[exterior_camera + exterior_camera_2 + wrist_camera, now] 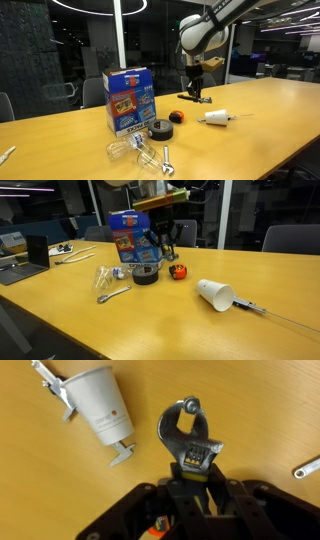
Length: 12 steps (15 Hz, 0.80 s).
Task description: Put the tool into the blue box.
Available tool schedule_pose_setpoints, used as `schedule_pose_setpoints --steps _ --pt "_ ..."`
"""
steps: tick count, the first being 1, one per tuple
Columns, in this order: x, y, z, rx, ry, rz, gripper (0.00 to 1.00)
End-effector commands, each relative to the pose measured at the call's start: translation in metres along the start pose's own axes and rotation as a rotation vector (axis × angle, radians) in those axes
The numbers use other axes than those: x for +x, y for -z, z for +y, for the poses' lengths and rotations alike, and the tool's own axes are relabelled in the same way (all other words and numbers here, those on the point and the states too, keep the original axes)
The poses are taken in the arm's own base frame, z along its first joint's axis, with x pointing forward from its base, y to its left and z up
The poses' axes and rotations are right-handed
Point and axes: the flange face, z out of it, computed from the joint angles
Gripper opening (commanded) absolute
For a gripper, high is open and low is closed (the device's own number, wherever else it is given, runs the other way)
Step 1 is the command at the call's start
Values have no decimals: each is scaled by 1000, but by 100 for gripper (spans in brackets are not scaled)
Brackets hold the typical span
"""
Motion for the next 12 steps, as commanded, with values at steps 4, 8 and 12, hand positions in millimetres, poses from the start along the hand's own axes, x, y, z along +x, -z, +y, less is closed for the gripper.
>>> schedule_pose_setpoints --steps 4,8,12 --pt "33 135 18 -136 -100 106 13" --pt "62 175 9 -137 -137 178 13" --pt "99 188 -1 -118 -159 243 13"
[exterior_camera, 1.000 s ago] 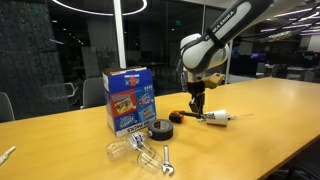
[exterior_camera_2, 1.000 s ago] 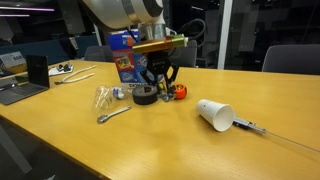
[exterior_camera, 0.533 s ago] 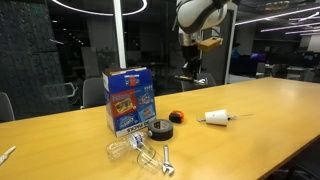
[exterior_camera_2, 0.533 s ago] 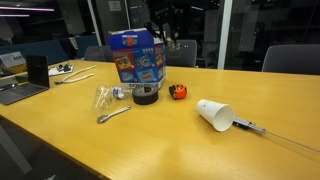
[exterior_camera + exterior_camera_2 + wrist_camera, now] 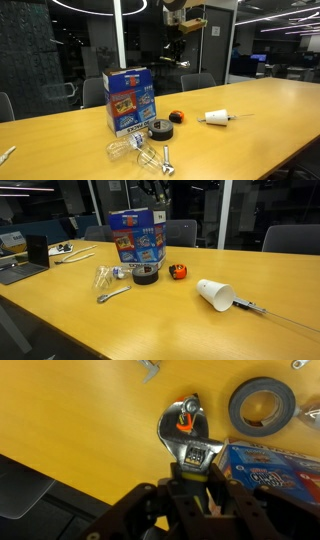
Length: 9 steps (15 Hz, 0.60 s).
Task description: Put the tool into the blue box.
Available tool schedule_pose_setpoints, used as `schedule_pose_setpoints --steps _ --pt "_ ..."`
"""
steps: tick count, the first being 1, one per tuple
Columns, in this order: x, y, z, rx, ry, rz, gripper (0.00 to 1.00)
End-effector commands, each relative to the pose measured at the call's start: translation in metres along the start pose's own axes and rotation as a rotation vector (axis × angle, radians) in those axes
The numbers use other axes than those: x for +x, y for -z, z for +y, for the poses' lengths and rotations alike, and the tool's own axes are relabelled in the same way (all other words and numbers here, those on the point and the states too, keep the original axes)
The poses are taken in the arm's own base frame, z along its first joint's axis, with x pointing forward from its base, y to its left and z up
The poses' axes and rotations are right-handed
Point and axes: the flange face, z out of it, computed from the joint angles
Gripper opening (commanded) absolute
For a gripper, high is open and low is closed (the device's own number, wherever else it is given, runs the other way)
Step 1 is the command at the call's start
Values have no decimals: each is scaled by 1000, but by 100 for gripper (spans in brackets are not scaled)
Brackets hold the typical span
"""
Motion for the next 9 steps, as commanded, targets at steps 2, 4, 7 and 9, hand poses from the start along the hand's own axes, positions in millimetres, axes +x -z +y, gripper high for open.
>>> schedule_pose_setpoints --steps 2,4,7,9 --pt "53 8 -12 3 -35 49 13" --pt "71 5 -20 10 -37 56 13" --pt "92 0 -32 16 -44 53 13" --pt "103 -1 -41 11 -39 47 13"
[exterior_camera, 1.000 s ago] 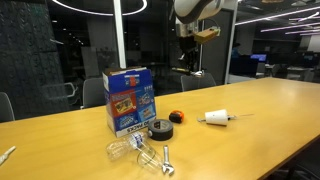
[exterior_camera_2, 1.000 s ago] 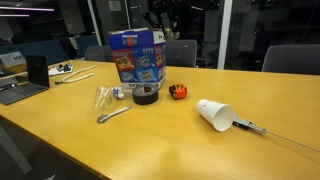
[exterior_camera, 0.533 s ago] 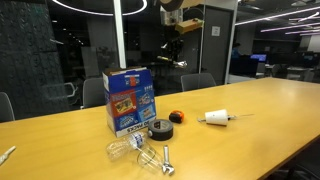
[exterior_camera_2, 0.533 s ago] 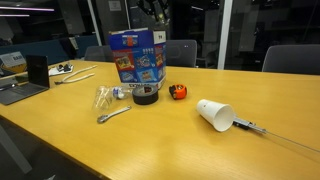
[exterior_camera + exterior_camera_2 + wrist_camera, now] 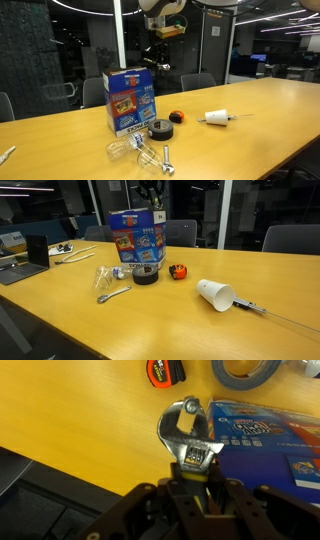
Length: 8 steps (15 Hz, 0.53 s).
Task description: Put the tool into the blue box.
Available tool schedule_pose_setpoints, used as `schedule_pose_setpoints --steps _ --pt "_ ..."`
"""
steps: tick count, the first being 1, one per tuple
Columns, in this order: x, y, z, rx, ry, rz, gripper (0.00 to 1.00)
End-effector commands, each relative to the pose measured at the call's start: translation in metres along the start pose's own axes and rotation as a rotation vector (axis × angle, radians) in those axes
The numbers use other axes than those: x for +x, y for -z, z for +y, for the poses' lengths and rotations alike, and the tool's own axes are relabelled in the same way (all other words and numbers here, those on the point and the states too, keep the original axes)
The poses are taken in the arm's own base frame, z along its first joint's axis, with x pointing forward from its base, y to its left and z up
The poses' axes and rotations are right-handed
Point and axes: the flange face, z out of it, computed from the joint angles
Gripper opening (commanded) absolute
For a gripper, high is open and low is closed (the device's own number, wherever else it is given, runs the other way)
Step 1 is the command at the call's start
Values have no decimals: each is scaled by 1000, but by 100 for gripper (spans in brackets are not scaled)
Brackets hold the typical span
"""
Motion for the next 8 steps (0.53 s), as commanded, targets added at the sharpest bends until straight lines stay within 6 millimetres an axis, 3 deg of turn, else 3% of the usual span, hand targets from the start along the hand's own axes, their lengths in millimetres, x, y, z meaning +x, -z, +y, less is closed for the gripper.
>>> schedule_pose_setpoints --steps 1,8 --pt "28 12 -10 -33 -15 6 13" --pt "47 18 -48 -72 30 -24 13"
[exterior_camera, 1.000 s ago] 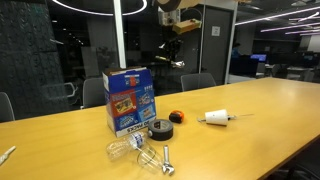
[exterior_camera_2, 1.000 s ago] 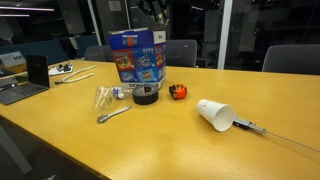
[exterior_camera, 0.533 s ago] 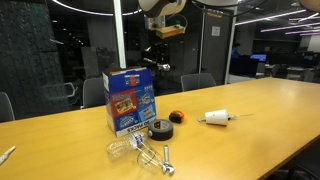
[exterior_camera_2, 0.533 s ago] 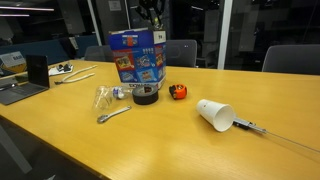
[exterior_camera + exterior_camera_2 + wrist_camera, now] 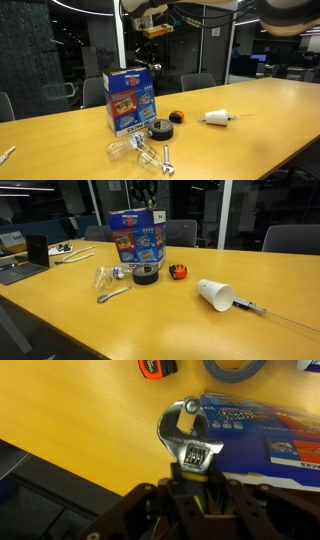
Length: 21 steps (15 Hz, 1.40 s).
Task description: Put the tool into the blue box.
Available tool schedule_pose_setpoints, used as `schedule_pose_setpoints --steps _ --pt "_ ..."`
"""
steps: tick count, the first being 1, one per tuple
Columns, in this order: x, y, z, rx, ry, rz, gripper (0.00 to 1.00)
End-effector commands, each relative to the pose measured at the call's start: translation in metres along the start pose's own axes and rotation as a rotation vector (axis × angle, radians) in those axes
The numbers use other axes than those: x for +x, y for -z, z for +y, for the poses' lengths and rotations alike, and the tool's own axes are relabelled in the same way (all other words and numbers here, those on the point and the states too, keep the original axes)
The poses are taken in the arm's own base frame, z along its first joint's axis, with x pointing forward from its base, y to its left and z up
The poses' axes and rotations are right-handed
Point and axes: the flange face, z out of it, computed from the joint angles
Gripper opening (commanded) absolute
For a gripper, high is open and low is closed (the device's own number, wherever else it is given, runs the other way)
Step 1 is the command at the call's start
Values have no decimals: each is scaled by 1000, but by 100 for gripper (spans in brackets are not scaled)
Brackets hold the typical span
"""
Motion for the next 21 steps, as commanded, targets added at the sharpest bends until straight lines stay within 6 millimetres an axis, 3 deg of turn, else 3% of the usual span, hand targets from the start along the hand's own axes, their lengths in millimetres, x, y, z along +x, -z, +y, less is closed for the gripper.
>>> schedule_pose_setpoints --steps 1,14,20,21 --pt "14 19 -11 -42 1 20 13" --pt "21 46 -40 -102 22 81 13" --pt "29 14 -51 -71 37 54 13" --pt "30 6 -53 -73 39 38 19"
